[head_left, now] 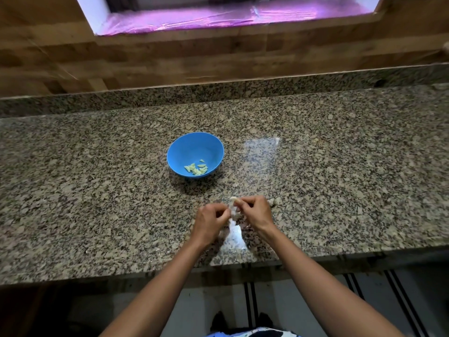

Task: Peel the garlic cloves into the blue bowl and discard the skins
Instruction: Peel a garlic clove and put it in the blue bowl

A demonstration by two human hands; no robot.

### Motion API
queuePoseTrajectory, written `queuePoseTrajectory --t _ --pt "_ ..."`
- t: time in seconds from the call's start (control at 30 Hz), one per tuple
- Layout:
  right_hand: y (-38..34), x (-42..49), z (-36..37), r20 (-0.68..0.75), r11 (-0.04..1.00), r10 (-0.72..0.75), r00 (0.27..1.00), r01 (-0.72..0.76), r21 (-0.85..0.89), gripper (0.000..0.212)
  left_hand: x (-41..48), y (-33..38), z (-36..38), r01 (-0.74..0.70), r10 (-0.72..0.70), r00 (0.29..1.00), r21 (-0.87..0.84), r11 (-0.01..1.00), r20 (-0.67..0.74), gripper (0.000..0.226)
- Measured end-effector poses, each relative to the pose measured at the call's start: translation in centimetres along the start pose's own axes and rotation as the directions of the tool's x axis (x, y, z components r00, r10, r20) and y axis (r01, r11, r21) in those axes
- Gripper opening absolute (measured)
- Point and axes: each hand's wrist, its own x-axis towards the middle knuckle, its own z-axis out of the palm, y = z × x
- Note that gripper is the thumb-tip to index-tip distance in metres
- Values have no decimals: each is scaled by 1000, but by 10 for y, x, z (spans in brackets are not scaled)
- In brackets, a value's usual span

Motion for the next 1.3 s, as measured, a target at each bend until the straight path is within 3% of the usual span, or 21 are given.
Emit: queuePoseTrajectory --t 0.07,0.17,0.3,0.43,0.63,0.73,0.9,1.03,1.3 --pt "0 5 -4 -21 1000 -11 1000 11 -19 14 -2 5 5 25 -27 999 -67 997 -21 16" --pt "10 0 -5 2 1000 17 1000 -17 15 17 10 5 -1 149 -178 979 -247 957 -100 17" --pt "20 -6 -4 47 992 54 997 -59 111 15 8 -1 -4 239 -250 968 -246 940 -17 3" --pt "24 -8 -6 51 993 34 998 -40 115 3 2 1 -2 220 -218 975 -291 931 42 23" --pt "20 -10 -6 83 962 -133 988 148 -227 17 3 16 0 315 -302 947 -503 805 111 20" --pt "13 -12 -8 81 995 -75 994 80 -60 8 5 15 -1 342 -355 929 -605 719 103 21" --pt "5 -13 -8 76 943 134 988 -150 296 8 2 18 4 247 -230 968 -570 783 103 31" --pt "8 -11 -9 103 951 143 984 -165 261 10 0 13 6 192 -176 981 -489 851 78 34" --pt "9 -12 -12 130 946 136 982 -168 279 15 0 15 0 328 -276 943 -653 682 185 32"
